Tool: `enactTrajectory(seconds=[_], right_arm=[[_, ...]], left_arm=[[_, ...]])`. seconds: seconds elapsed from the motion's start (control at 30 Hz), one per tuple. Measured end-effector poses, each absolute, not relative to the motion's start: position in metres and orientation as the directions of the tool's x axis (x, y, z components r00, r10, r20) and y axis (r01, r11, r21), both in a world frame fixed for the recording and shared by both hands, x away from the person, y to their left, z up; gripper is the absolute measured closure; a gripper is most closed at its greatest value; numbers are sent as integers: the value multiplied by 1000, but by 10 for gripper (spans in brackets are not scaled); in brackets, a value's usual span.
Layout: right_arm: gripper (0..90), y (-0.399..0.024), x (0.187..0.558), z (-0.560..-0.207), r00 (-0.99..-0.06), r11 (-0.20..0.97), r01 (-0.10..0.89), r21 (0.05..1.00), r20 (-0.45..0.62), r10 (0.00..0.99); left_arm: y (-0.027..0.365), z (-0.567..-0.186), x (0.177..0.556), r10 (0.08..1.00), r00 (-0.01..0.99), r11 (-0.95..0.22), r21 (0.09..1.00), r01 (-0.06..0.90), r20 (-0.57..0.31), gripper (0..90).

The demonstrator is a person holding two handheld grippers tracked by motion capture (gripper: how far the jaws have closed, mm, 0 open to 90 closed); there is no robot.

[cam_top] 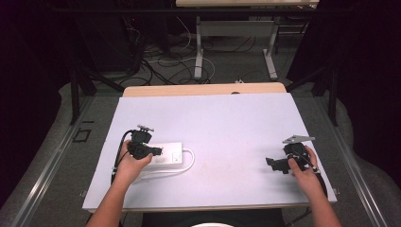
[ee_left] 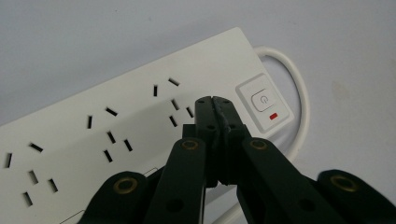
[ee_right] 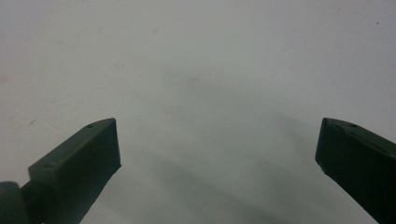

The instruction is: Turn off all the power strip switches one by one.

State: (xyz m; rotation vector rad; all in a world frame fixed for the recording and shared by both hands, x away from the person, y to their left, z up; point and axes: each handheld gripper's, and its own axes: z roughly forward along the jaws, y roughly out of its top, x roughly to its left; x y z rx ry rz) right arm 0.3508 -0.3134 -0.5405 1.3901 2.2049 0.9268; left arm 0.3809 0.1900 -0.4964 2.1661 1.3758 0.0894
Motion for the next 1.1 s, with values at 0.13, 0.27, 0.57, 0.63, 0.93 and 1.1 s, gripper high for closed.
enactTrajectory(seconds=[0.13,0.27,0.57,0.63,0.93,1.1], right_arm=[[0,-314,351,-540,-442,296,646,704,29,896],[0,-314,351,-540,-439,293,648,703,31,898],[0,-314,351,-540,-444,298,646,702,28,896],[0,-314,351,-540,-440,294,648,702,30,898],[0,-314,351,-540,-436,289,651,702,35,899],[0,-314,350,-539,-439,291,651,702,35,898]], left_arm=[[192,-498,381,852,465,-309,484,819,-242,900],[193,-499,381,850,464,-306,482,821,-249,900],[190,-505,380,852,461,-313,465,828,-247,900],[191,-506,380,854,457,-312,461,831,-247,900],[194,-510,379,862,442,-306,440,844,-248,900],[194,-512,378,863,442,-310,434,846,-246,900]])
